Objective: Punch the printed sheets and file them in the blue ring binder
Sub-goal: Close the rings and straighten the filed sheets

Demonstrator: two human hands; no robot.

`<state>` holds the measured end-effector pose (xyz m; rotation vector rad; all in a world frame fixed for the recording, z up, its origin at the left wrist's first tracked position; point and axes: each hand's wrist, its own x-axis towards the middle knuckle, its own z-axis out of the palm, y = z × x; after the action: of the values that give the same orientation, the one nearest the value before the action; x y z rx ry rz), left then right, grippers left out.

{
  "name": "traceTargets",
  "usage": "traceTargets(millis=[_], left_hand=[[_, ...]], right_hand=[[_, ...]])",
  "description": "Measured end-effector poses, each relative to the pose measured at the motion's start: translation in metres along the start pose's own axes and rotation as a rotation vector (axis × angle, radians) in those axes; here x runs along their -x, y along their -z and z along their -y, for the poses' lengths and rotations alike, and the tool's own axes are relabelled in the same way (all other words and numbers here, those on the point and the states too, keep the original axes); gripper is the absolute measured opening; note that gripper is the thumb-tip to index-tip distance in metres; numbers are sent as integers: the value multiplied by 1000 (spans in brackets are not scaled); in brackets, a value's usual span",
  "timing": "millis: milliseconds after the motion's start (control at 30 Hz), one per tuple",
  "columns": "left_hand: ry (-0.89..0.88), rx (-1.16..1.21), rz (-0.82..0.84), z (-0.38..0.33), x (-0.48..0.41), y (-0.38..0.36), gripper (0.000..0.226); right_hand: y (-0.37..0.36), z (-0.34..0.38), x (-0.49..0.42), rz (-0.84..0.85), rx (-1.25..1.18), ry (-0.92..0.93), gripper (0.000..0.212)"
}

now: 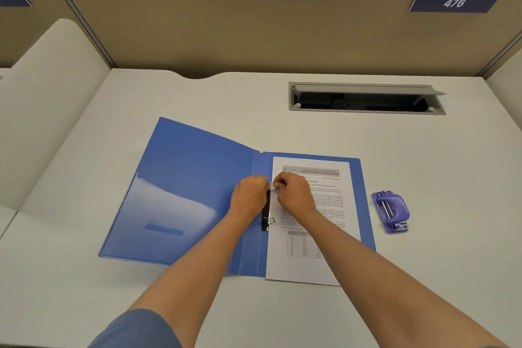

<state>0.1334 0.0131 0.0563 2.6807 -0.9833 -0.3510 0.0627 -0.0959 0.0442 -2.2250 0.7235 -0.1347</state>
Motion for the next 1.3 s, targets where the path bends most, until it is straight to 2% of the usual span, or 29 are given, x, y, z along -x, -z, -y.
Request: traceTargets(millis=[67,133,233,367,467,533,633,867,967,1067,1133,1300], left_hand=[[49,79,-13,4,2,-2,23],[84,191,-49,5,11,-3,24],[33,313,-149,6,42,-10,26],[-92,319,-198,10,97,-31,52],[-83,277,-72,12,129,-51,87],[-80,171,-8,14,142,-64,95],[-69,35,9,13,147,-76,96],[-51,-64,-24,6,131,-83,94],[-33,-56,-26,-1,124,-83,93],[-15,-61,-33,-7,122,-84,92],[-12,-65,-36,-8,123,-85,92],[-17,-66,-32,-6,122,-86,92]], right_hand=[[3,-4,10,6,-27,28,11],[7,-12,27,-16,-33,73,21],[15,-34,67,-109,65,168,36],[25,-75,128,-70,232,111,66],[29,-97,160,9,377,27,86],[32,-105,170,42,447,-21,91],[37,-113,172,65,499,-55,94],[47,-120,153,56,505,-20,95],[43,-116,152,-28,493,-113,96],[34,-106,157,-130,397,-302,101],[30,-98,156,-126,322,-374,95],[27,-86,152,-89,207,-400,84]])
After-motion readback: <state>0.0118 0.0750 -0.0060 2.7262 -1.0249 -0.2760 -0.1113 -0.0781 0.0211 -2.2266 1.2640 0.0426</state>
